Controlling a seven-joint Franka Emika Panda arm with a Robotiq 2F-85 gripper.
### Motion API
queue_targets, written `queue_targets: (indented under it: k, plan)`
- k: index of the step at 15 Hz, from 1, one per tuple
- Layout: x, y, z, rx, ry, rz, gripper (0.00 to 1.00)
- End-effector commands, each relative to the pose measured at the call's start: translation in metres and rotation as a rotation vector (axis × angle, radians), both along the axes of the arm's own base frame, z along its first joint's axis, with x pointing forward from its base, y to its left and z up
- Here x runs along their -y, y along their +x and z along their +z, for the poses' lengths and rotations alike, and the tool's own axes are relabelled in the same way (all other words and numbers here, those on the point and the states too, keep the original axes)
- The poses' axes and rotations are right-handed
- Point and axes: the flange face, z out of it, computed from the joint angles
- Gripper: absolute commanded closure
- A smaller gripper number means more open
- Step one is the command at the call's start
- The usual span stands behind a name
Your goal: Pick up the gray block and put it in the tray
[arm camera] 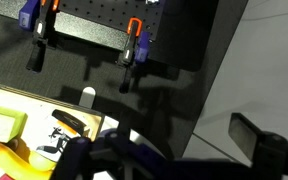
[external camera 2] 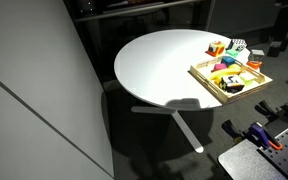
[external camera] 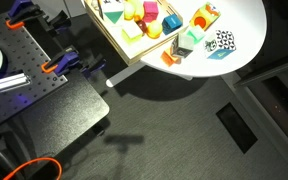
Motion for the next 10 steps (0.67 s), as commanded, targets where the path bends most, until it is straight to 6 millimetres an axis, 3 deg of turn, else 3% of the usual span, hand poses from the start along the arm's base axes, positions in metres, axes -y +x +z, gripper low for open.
queue_targets:
  k: [1,10]
  plan:
    - [0.003,0.003,0.0,0.003,-0.006,-0.005,0.0]
    - [0.04,0.032,-0.012,0.091,-0.104,-0.037,0.0]
